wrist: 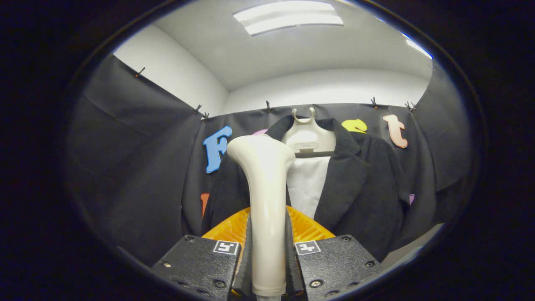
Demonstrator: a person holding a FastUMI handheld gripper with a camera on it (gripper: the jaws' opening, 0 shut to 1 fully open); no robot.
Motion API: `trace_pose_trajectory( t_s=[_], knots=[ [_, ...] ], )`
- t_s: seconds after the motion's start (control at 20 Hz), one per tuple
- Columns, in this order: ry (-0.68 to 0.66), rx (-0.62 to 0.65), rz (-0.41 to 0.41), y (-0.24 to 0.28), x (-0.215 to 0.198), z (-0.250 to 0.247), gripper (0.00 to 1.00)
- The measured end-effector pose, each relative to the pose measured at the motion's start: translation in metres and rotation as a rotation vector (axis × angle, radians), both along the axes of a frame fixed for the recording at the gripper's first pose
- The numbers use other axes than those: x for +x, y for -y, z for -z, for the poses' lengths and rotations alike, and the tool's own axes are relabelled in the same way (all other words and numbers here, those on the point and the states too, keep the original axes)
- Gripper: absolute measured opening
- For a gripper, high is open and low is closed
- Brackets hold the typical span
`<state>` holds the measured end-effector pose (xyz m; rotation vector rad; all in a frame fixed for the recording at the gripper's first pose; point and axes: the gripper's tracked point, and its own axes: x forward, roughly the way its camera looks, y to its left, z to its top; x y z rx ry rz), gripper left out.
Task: Iron the clothes twice with a garment steamer, once on the left side and once on the right side.
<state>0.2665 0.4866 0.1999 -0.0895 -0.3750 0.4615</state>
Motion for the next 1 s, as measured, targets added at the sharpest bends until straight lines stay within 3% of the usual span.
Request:
trace_pose_trajectory(
  t_s=[1.0],
  knots=[
    [-0.151,-0.113,0.043,0.044,-0.038,0.115,0.36]
  ],
)
